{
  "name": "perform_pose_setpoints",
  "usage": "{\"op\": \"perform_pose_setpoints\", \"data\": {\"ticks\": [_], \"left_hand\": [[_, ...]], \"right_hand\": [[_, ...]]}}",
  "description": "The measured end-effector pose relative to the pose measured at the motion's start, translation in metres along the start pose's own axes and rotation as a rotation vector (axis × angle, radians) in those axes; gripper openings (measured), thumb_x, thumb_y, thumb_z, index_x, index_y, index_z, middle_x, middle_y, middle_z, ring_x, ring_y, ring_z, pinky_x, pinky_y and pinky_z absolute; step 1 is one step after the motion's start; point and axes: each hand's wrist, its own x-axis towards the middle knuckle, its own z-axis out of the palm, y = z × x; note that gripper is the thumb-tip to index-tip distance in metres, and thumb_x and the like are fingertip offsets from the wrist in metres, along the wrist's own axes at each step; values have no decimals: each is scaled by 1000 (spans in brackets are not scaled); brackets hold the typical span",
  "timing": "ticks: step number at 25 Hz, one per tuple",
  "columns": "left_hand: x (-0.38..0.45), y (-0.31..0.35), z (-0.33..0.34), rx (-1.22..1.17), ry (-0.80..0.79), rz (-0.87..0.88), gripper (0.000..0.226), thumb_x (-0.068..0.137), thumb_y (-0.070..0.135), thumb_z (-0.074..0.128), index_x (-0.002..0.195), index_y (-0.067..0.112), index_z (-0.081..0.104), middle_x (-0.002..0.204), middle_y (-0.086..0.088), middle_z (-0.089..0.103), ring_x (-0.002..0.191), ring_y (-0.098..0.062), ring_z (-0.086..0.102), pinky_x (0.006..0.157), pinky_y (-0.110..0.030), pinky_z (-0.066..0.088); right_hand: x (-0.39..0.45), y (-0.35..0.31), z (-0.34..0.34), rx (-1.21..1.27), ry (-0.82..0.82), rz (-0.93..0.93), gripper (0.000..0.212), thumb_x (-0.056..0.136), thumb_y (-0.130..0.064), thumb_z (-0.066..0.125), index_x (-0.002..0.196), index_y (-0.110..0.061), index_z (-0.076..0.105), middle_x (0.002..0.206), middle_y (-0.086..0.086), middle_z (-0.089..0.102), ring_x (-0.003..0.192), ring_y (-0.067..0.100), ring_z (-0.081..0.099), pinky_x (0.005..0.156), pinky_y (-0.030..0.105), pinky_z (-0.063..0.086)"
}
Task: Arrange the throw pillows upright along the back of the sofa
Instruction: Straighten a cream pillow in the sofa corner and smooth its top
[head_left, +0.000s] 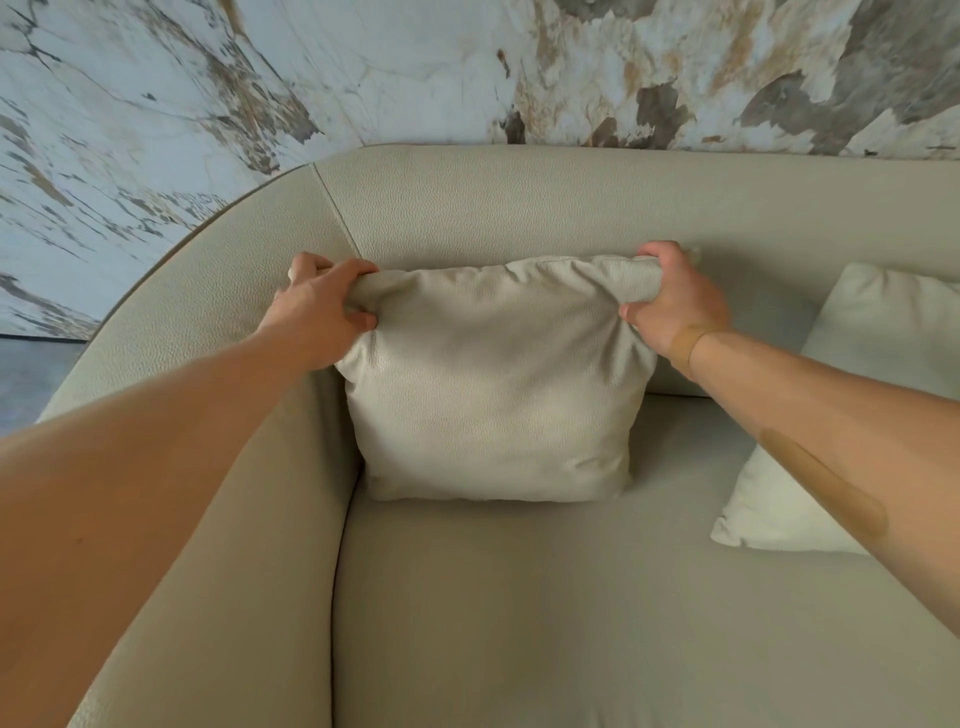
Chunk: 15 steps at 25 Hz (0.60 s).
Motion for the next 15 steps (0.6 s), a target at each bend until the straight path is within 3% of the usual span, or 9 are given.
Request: {"op": "perform_pose_setpoints", "data": {"ticks": [3, 6, 9, 11, 15], "left_hand": [[-1, -1, 6, -25, 50, -3, 61, 90, 32, 62, 143, 43, 34, 148, -4, 21, 127, -41, 39, 105, -52, 40], [-3, -4, 6, -138, 135, 41, 71, 87, 27, 68, 149, 28, 33, 154, -3, 23, 137, -32, 34, 112, -42, 33], [-3, -10, 2, -75, 118, 43, 86, 87, 35, 68, 155, 19, 17, 163, 2, 11, 147, -24, 20, 118, -36, 20], [-5, -13, -3, -50, 68, 31, 91, 88, 40, 64, 156, 25, 5, 164, 6, -3, 150, -21, 8, 120, -39, 15], [-29, -14, -9, -29, 149, 6, 85, 90, 50, 56, 154, 35, 2, 163, 10, -8, 151, -19, -1, 121, -47, 12]], "right_hand": [[6, 2, -2, -1, -21, -7, 63, 82, -19, 71, 138, -29, 43, 136, 9, 53, 123, 31, 50, 98, 31, 39], [15, 2, -14, 19, -29, -37, 72, 80, -18, 74, 143, -24, 41, 145, 5, 48, 132, 27, 45, 107, 30, 35], [20, 3, -19, 19, -70, -36, 83, 84, -27, 69, 153, -26, 21, 158, 3, 30, 144, 23, 30, 113, 27, 25], [18, 3, -16, 79, -59, -11, 91, 86, -34, 65, 154, -27, 5, 162, 2, 16, 147, 22, 21, 115, 29, 19], [-11, 11, -19, -25, 54, -78, 92, 86, -47, 58, 153, -31, -4, 163, -4, 9, 148, 29, 17, 116, 51, 23]]}}
